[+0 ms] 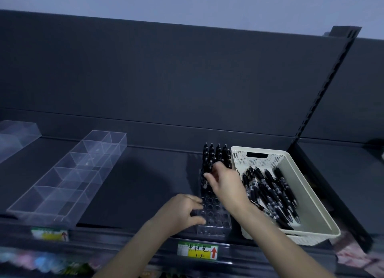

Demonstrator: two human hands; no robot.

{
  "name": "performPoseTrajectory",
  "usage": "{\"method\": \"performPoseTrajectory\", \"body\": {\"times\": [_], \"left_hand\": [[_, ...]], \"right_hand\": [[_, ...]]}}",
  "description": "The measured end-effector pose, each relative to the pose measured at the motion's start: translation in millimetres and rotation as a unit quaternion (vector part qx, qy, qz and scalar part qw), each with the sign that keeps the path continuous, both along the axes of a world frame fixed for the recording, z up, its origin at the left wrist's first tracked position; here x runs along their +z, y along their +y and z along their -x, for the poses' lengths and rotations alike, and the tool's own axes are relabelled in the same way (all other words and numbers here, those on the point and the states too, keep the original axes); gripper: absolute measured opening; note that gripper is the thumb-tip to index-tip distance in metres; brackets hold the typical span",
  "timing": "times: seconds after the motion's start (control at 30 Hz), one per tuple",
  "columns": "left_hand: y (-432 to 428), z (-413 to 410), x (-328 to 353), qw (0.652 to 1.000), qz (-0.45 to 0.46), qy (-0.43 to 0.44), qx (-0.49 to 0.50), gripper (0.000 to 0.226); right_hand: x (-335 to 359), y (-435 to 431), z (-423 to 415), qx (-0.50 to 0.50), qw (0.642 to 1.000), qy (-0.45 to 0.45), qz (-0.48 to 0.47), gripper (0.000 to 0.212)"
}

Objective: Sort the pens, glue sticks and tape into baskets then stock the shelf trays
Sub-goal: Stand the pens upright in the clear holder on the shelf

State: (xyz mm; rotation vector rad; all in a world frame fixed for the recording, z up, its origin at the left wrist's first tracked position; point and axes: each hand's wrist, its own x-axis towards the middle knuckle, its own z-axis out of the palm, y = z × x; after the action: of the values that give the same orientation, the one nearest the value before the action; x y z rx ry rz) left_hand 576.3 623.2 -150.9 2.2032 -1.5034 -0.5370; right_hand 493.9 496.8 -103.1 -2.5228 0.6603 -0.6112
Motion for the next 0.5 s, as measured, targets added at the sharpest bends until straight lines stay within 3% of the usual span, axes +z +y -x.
{"method": "performPoseTrajectory", "body": {"times": [0.33, 0.5], "left_hand": [[-1.6, 0.1, 2.4, 1.0, 0.017, -0.007, 0.0, 0.051], [-7.6, 4.5, 9.1, 0.998, 0.033, -0.051, 0.002, 0.037]], "right_hand": [[-11.2, -0.1, 0.0, -0.018, 0.999, 0.012, -0.043, 0.032], [-0.4, -8.7, 23.3, -0.031, 0.996, -0.029, -0.075, 0.029]]}}
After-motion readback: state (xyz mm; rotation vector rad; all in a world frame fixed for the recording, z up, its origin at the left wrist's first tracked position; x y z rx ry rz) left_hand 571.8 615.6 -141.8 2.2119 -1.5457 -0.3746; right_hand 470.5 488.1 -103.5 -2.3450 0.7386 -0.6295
